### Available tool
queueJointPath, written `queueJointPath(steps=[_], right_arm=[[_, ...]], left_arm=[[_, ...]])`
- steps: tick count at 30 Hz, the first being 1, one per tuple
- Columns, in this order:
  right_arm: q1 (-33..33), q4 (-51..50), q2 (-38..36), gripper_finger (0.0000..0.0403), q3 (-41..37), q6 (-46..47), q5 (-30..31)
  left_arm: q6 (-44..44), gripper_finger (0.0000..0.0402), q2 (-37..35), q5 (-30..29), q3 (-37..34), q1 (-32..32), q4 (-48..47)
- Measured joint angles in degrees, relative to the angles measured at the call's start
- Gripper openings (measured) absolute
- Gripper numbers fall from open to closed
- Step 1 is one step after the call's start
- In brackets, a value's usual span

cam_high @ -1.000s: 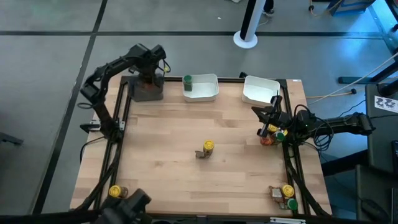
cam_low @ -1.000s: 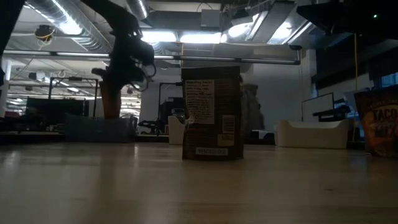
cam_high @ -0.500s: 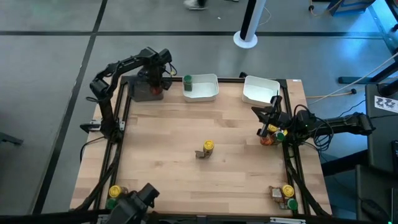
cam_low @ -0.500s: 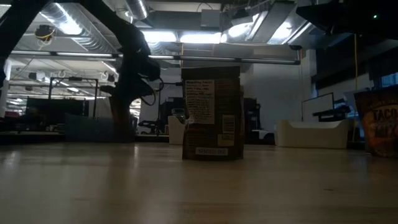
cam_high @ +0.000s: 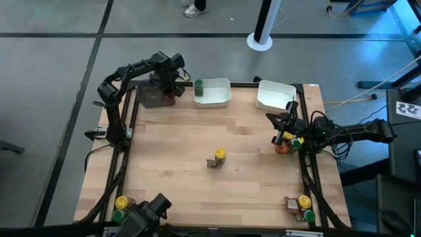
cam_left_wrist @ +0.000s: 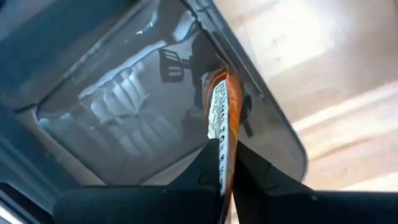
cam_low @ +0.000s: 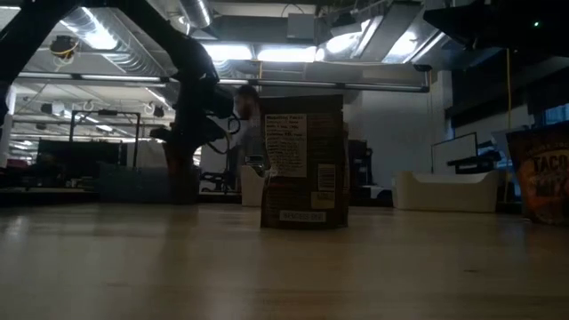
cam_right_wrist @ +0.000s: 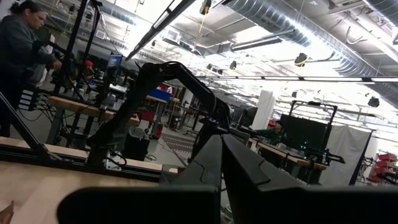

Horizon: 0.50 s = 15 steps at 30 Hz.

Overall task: Sort spices by type
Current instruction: Put the bottom left brown seasoning bag into the black bin

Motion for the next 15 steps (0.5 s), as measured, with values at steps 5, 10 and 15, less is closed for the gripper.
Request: queueJointPath(steps=[5, 10, 15], right_arm=[[0.0, 0.0, 0.0, 0.0014, 0.0, 0.0, 0.0], [0.0, 0.0, 0.0, 0.0014, 0.0, 0.0, 0.0], [0.0, 0.0, 0.0, 0.0014, 0.0, 0.0, 0.0]], left_arm=[[-1.9, 0.0048, 0.0, 0.0, 0.0, 0.1, -0.1], [-2.4, 0.0101, 0.0, 0.0, 0.0, 0.0, -0.1], [-2.3, 0.0130, -0.2, -0.1, 1.1, 0.1, -1.3]])
